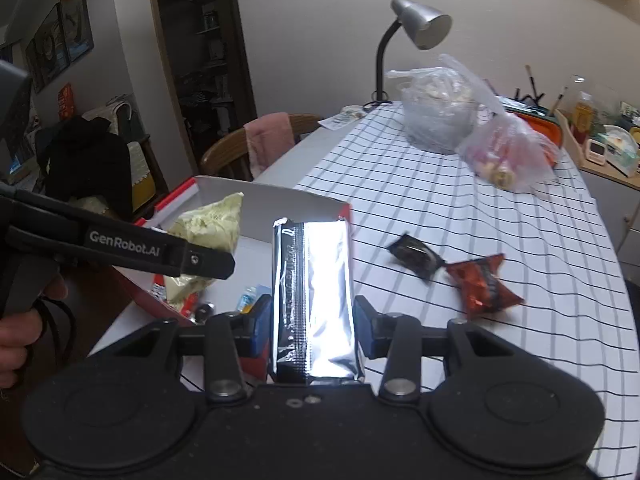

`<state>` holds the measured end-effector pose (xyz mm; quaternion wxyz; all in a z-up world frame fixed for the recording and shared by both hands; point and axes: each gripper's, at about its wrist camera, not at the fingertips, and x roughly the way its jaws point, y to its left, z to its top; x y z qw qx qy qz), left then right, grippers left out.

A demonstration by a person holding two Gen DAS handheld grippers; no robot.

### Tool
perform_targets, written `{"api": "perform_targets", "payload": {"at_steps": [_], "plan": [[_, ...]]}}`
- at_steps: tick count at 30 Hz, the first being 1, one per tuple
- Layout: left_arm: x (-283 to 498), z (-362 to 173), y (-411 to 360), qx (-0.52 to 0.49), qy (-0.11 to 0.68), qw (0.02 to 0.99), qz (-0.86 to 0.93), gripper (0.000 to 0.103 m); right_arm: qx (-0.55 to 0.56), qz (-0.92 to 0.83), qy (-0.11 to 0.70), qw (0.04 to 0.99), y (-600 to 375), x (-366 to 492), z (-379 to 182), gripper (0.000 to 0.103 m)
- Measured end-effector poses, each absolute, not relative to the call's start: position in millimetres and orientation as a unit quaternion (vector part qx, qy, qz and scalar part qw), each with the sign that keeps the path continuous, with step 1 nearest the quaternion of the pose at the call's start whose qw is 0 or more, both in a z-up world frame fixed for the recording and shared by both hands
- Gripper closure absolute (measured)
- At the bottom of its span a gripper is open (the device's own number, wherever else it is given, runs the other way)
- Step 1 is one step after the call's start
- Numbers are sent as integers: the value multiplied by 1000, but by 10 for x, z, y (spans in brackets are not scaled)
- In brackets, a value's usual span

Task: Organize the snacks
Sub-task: 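Carry the silver bar and cream packet with both tools over the box, then open both tools to drop the silver bar and cream packet into the box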

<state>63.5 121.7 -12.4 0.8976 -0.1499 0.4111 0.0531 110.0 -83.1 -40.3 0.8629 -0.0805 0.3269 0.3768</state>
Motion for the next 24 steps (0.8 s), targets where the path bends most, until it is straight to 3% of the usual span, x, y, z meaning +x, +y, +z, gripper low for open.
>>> {"api": "perform_targets", "payload": {"at_steps": [24], "plan": [[814, -383, 2599, -107, 435, 884, 137, 61, -147, 359, 375, 842, 525, 1426, -942, 62]]}}
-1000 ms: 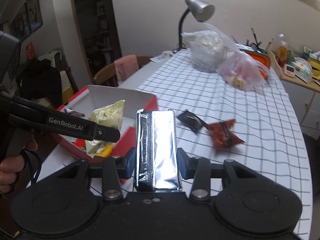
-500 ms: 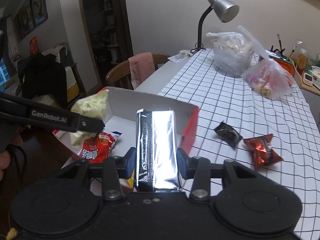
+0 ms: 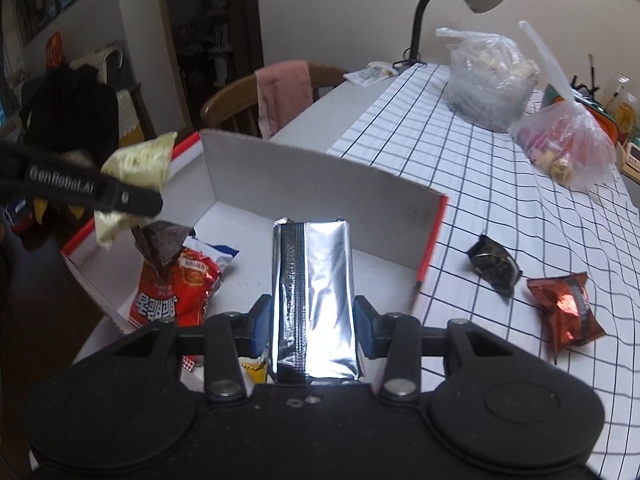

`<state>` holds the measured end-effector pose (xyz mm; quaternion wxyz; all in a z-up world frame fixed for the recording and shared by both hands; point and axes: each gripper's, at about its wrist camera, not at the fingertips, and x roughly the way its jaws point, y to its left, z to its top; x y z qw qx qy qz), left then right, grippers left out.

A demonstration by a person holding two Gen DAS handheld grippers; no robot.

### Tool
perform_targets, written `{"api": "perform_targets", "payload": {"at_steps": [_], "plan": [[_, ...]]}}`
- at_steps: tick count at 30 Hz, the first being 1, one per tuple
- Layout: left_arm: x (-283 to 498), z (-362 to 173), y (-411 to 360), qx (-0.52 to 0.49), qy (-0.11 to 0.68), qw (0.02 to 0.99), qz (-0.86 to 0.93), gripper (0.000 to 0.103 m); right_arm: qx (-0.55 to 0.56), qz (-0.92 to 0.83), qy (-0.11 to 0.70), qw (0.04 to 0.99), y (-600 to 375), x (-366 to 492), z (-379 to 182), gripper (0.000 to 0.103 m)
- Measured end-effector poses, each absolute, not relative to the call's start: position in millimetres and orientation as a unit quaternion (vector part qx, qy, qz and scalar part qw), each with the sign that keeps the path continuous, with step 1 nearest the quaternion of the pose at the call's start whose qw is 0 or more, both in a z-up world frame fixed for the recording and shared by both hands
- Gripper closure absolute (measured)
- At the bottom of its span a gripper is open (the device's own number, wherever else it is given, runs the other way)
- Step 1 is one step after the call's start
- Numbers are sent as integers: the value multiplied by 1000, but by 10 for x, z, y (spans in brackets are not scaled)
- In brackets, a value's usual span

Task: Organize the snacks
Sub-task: 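Open both tools to drop the silver bar and cream packet into the box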

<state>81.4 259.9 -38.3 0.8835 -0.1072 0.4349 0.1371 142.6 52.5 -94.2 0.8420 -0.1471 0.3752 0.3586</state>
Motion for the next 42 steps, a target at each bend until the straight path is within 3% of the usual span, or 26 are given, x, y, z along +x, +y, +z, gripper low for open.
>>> {"api": "perform_targets", "payload": {"at_steps": [22, 42], "plan": [[1186, -833, 2540, -67, 480, 868, 109, 61, -222, 362, 419, 803, 949, 1461, -1406, 62], [950, -803, 2438, -82, 473, 872, 101, 61, -189, 369, 410, 812, 790, 1380, -1221, 55]]}}
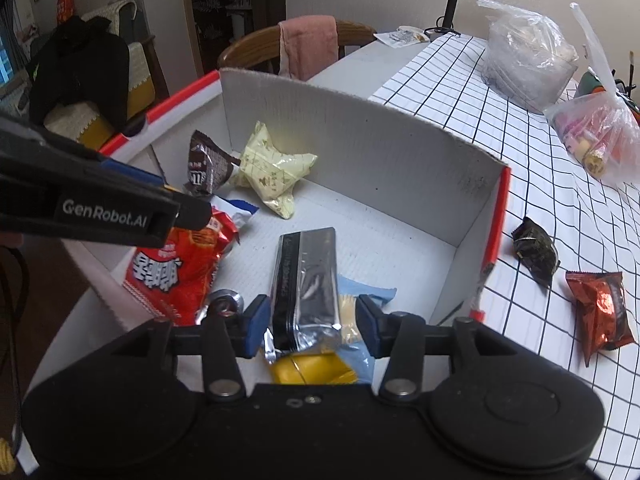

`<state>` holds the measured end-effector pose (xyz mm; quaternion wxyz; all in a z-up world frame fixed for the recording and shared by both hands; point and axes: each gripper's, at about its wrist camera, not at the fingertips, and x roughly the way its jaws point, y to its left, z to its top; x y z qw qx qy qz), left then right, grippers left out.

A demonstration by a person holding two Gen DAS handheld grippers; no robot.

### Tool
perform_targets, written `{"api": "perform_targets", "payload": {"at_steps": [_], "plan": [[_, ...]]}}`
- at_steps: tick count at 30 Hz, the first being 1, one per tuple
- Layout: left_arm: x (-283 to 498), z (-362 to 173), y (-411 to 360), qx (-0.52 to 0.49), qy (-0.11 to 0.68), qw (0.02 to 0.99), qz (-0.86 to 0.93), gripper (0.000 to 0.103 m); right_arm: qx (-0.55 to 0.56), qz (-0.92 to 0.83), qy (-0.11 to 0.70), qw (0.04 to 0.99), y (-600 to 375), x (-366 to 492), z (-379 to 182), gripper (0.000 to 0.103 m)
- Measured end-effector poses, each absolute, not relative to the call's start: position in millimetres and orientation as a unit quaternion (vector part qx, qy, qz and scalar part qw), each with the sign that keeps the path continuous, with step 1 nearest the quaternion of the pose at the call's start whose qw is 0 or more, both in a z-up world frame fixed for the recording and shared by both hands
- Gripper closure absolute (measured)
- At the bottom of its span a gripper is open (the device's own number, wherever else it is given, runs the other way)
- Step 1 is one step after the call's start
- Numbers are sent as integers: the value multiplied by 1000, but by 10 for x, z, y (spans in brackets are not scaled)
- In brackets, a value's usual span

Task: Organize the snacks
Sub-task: 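Open both tools to drop the silver bar and cream packet into the box, then move both open tools toward the dark wrapper and red-brown foil packet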

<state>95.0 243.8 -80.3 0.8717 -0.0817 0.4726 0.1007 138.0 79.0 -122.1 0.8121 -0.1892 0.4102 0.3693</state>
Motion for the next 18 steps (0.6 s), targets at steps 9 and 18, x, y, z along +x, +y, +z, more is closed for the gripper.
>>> {"api": "perform_targets", "payload": {"at_steps": [9, 18], "plan": [[746, -571, 2307, -89, 440, 890, 78, 50, -141, 377, 392, 827, 519, 1297, -905, 54], [581, -292, 2094, -84, 404, 910, 49, 43, -102, 379, 356, 848, 218, 1173, -536, 40]]}}
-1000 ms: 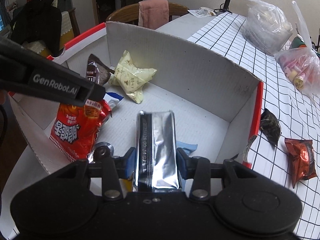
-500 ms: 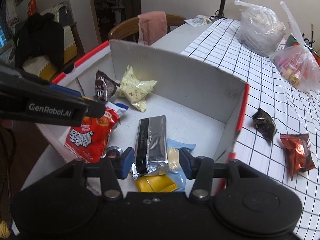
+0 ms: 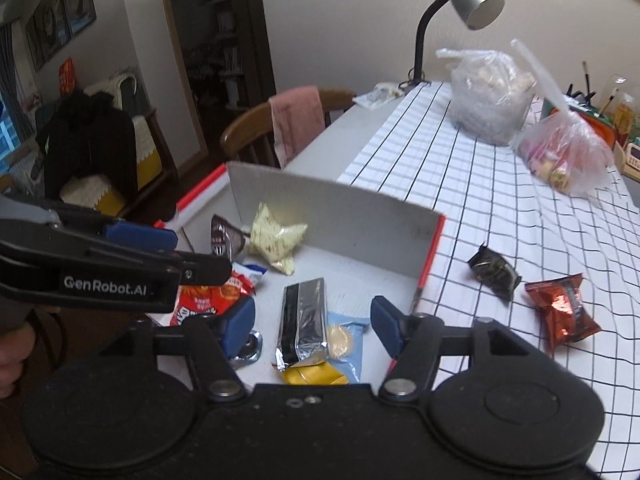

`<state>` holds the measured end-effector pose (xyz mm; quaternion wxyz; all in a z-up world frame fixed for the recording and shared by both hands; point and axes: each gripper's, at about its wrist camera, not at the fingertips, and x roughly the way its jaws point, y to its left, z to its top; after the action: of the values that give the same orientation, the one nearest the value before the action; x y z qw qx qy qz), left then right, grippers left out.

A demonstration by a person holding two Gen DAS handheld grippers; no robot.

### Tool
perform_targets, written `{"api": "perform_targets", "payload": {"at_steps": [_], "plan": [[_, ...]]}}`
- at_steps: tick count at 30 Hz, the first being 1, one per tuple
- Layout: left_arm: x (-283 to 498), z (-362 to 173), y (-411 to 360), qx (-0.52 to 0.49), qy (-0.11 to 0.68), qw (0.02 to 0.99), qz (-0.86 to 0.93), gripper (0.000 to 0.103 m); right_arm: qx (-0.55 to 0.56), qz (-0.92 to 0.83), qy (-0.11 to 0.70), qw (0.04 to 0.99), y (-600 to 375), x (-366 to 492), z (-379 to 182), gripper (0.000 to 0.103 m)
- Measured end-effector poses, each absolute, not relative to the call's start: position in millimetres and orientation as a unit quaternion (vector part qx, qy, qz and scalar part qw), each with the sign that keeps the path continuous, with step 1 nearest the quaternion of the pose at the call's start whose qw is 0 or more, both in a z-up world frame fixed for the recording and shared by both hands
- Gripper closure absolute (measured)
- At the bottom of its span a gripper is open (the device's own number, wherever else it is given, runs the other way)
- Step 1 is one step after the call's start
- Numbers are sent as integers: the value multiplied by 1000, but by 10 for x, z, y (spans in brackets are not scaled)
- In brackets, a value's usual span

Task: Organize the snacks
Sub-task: 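Move both open tools toward the dark wrapper and red-brown foil packet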

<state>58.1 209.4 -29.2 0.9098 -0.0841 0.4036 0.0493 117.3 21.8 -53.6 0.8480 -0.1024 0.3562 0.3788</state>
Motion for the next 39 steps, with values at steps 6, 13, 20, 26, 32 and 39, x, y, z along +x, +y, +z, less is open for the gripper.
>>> {"api": "perform_targets", "payload": {"at_steps": [6, 13, 20, 26, 32, 39], "plan": [[473, -144, 1985, -89, 376, 922, 25, 33, -77, 372, 339, 861, -28, 1113, -375, 23], [481, -64, 1797, -91, 362, 928, -7, 28, -55, 352, 328, 875, -356, 1085, -257, 16], [580, -47, 1512, -96, 356, 929, -24, 25, -34, 328, 309, 892, -762, 1144, -191, 0], [761, -113, 1172, -103, 356, 928, -30, 23, -46, 309, 312, 897, -1137, 1285, -244, 0], [1074, -152, 737, -104, 369, 923, -23, 23, -70, 293, 315, 900, -1551, 1554, -304, 0], [1538, -228, 330, -131, 378, 916, 28, 23, -116, 300, 319, 892, -1944, 1956, -415, 0]]}}
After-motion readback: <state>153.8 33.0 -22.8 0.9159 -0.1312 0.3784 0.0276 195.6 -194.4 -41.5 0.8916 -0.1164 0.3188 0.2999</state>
